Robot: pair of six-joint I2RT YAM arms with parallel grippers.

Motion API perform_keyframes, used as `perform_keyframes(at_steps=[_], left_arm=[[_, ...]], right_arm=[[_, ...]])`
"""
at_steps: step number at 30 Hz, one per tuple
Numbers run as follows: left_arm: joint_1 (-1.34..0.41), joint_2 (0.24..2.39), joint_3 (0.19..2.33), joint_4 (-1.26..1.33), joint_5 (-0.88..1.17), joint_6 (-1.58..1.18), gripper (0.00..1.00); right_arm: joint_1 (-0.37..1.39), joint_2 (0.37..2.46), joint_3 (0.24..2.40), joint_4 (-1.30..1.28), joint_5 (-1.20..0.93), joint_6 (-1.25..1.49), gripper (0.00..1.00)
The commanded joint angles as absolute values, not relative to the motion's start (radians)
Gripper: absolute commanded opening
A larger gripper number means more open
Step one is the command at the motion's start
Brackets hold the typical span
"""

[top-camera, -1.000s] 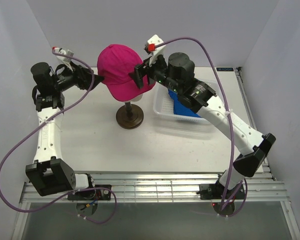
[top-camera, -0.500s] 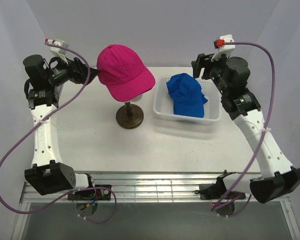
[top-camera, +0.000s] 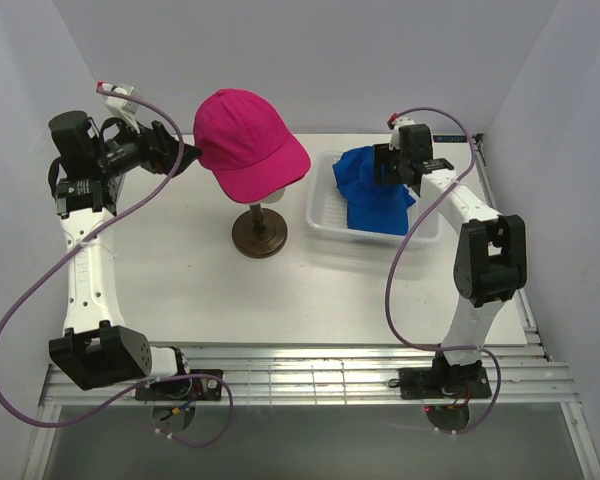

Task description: Stack the hats

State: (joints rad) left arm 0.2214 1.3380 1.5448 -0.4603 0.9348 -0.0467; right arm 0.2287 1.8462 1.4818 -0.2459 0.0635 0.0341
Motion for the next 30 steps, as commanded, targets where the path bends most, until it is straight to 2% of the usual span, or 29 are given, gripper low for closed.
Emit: perform_keyframes(at_steps=[1, 2, 3, 6, 8, 9, 12, 16, 17, 20, 21, 23, 30], left_arm=[[0.229, 1.342, 1.563, -0.485, 0.953, -0.026, 0.98], [0.229, 1.345, 1.568, -0.483, 0.957, -0.028, 0.98], [0.229, 1.348, 1.569, -0.483, 0.959, -0.029, 0.98], [0.229, 1.359, 1.571, -0.483, 0.963, -0.034, 0.98], [0.229, 1.362, 1.571, -0.479, 0.965, -0.034, 0.98], [0.229, 1.364, 1.569, -0.479, 0.963, -0.034, 0.98], [0.229, 1.367, 1.568, -0.477, 0.968, -0.034, 0.98], [0.229, 1.368, 1.560, -0.474, 0.974, -0.032, 0.98], [0.229, 1.367, 1.560, -0.476, 0.973, -0.032, 0.98], [0.229, 1.364, 1.559, -0.474, 0.974, -0.031, 0.98], [0.229, 1.362, 1.555, -0.474, 0.976, -0.031, 0.98], [0.229, 1.361, 1.555, -0.474, 0.980, -0.032, 0.98], [0.229, 1.364, 1.604, -0.495, 1.038, -0.058, 0.97]], right_arm=[[0.221, 1.882, 1.581, -0.229, 0.054, 0.026, 0.67], [0.221, 1.893, 1.604, -0.242, 0.052, 0.028, 0.62], [0.221, 1.910, 1.612, -0.245, 0.051, 0.029, 0.52], [0.221, 1.917, 1.621, -0.242, 0.049, 0.023, 0.40], [0.221, 1.934, 1.635, -0.259, 0.049, 0.021, 0.41], [0.221, 1.942, 1.646, -0.271, 0.049, 0.018, 0.48], [0.221, 1.965, 1.661, -0.296, 0.043, 0.015, 0.57], [0.221, 1.993, 1.664, -0.291, 0.047, 0.012, 0.56], [0.221, 2.008, 1.669, -0.294, 0.052, 0.011, 0.53], [0.221, 2.025, 1.687, -0.313, 0.078, 0.005, 0.30], [0.221, 2.023, 1.690, -0.314, 0.080, 0.005, 0.18], [0.221, 2.011, 1.690, -0.319, 0.080, 0.005, 0.08], [0.221, 1.766, 1.626, -0.275, 0.087, -0.017, 0.08]])
